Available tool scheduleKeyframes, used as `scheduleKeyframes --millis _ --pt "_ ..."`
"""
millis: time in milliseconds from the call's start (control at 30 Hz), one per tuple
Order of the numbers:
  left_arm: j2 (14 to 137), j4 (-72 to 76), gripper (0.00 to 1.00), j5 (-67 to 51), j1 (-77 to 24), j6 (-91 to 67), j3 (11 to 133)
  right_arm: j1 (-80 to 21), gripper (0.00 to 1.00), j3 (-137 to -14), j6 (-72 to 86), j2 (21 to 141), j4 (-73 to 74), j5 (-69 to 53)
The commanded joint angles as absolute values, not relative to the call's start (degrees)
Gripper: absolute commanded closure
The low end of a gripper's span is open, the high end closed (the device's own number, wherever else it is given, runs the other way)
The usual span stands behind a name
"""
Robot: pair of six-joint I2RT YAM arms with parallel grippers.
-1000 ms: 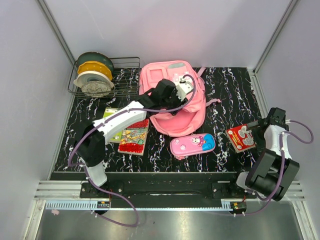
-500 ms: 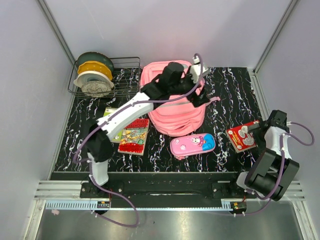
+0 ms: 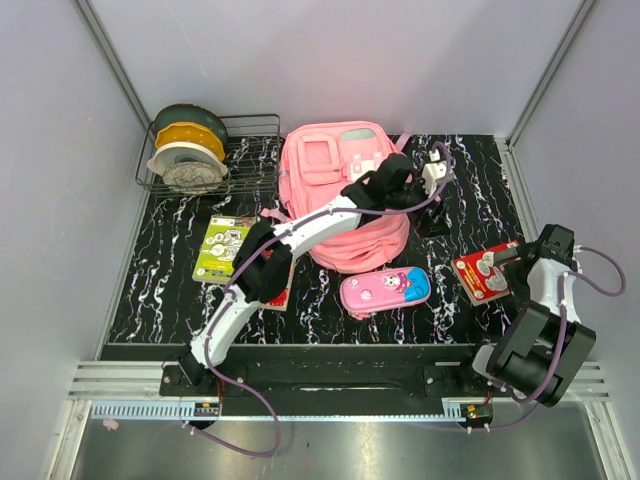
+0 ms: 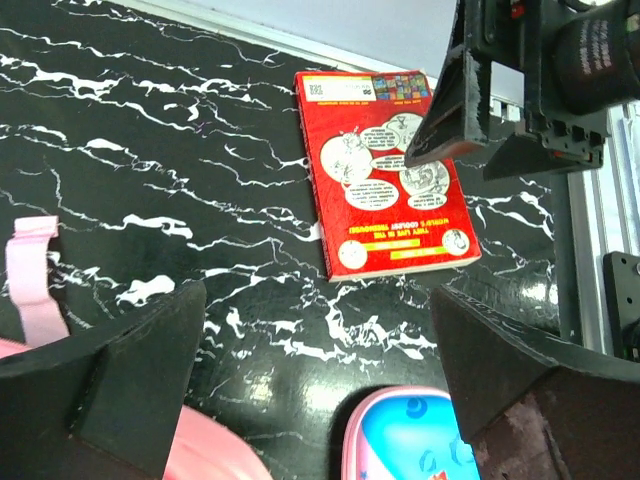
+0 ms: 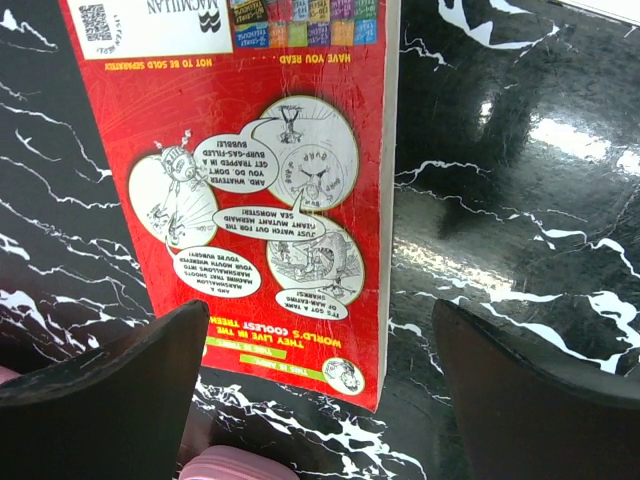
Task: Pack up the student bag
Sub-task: Pick up the book from the center of the board.
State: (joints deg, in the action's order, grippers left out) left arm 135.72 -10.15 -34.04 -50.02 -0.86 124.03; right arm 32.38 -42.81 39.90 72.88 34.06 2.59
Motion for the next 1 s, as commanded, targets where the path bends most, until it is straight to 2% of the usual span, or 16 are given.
scheduleKeyframes --millis 0,133,200,233,333,533,667,700,733,967 --pt "137.46 1.47 0.01 -32.70 -51.42 -5.78 125.16 32.78 0.00 -41.23 40.52 68.82 31.91 0.18" --pt "138.96 4.30 0.01 -31.90 -51.59 -9.58 124.46 32.78 0.01 -41.31 40.34 70.75 31.20 1.13" --pt "138.08 5.44 0.01 -31.90 -51.59 -10.19 122.53 32.78 0.06 -41.75 40.08 72.50 30.33 1.67" --pt "137.47 5.71 0.01 -32.17 -51.50 -10.20 121.65 32.87 0.13 -42.01 39.82 73.29 29.97 1.23" --pt "134.57 6.76 0.01 -32.08 -51.59 -9.58 117.87 32.78 0.21 -42.19 39.55 75.14 29.36 0.79" --pt "129.21 8.88 0.01 -32.25 -51.59 -9.32 111.54 32.78 0.27 -41.23 37.71 74.71 29.79 2.37" --pt "127.62 8.79 0.01 -32.43 -51.59 -9.23 109.87 32.78 0.38 -38.94 37.88 74.43 26.46 2.29" --pt "127.53 8.53 0.01 -32.87 -51.50 -9.14 109.95 32.87 0.47 -39.28 37.71 75.31 26.37 2.11" --pt "127.44 8.00 0.01 -33.05 -51.59 -9.05 110.13 32.87 0.50 -39.55 37.44 76.11 26.45 1.41" --pt "127.44 2.55 0.01 -34.28 -51.50 -7.30 113.64 32.78 0.57 -36.31 38.50 75.85 22.59 0.35"
